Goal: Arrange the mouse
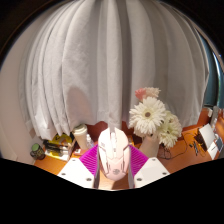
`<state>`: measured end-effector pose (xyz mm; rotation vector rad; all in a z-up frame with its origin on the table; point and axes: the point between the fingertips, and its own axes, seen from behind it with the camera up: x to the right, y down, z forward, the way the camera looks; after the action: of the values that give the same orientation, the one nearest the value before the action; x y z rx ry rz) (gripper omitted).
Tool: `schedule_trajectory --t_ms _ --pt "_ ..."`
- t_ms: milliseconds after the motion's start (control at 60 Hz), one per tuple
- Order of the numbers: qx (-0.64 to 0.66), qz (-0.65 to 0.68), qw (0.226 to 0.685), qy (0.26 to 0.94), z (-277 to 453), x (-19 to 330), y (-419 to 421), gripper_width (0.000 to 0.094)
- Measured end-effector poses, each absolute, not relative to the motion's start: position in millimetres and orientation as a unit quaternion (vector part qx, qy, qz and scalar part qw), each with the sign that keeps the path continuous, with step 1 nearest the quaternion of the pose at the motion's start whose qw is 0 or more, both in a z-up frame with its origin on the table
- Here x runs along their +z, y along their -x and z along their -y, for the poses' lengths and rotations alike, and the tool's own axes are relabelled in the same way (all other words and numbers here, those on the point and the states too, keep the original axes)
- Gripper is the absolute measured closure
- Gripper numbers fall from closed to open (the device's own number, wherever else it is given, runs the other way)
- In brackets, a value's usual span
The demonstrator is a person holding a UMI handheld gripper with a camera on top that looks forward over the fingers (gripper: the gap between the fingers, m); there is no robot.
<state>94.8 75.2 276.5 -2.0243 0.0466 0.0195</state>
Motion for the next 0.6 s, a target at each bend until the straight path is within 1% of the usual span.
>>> schedule_trajectory --t_ms 67,117,167,217,267,317,483,550,600 --pt "0.016 -0.018 0.549 0.835 -73 310 -69 0.0533" --pt "0.019 -0.013 0.557 0.831 -70 323 -46 0.0532" --pt "0.021 -0.005 0.559 0.829 -63 325 -18 0.0533" --pt "0.023 0.007 0.552 0.834 -57 314 9 0.0534" --pt "0.022 0.016 0.536 0.844 -50 290 36 0.0534" --pt "0.024 0.021 0.517 0.856 -42 257 61 0.0536" --pt "0.013 0.011 0.414 0.91 -4 113 110 0.0539" --pt "0.004 0.01 0.378 0.926 13 64 118 0.0538" --pt "-0.002 0.009 0.358 0.934 25 35 121 0.0538"
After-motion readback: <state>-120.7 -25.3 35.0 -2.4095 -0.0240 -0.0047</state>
